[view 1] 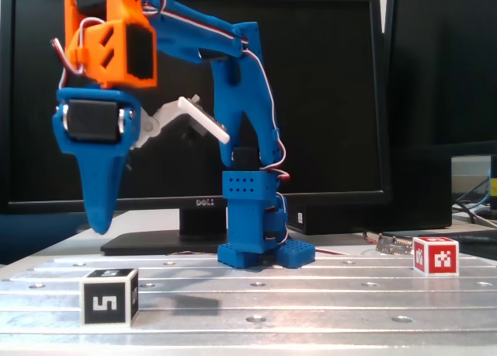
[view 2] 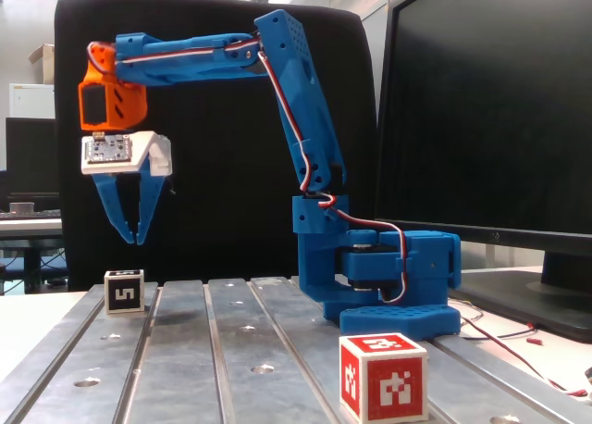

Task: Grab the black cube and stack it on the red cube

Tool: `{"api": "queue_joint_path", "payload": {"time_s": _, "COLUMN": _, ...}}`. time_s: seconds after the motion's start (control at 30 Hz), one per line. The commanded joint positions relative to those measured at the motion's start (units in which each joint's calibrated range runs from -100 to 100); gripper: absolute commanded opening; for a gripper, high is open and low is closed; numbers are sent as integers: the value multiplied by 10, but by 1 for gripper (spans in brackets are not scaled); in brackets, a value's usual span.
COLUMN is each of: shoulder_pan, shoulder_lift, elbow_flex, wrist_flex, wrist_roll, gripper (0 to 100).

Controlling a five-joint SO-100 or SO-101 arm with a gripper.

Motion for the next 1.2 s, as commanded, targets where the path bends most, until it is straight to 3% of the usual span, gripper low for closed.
{"api": "queue_joint_path", "payload": {"time_s": 0.0, "shoulder_pan": 0, "shoulder_lift": -7, "elbow_flex": 0, "wrist_flex": 3, "wrist_roll": 5, "gripper": 1}}
{"api": "queue_joint_path", "payload": {"time_s": 0.13, "shoulder_pan": -4, "shoulder_lift": -2, "elbow_flex": 1, "wrist_flex": 5, "wrist_roll": 6, "gripper": 3}}
{"api": "queue_joint_path", "payload": {"time_s": 0.3, "shoulder_pan": -3, "shoulder_lift": -2, "elbow_flex": 1, "wrist_flex": 6, "wrist_roll": 4, "gripper": 18}}
{"api": "queue_joint_path", "payload": {"time_s": 0.47, "shoulder_pan": -3, "shoulder_lift": -7, "elbow_flex": 41, "wrist_flex": -2, "wrist_roll": 6, "gripper": 25}}
{"api": "queue_joint_path", "payload": {"time_s": 1.17, "shoulder_pan": -1, "shoulder_lift": 10, "elbow_flex": 49, "wrist_flex": -19, "wrist_roll": 5, "gripper": 26}}
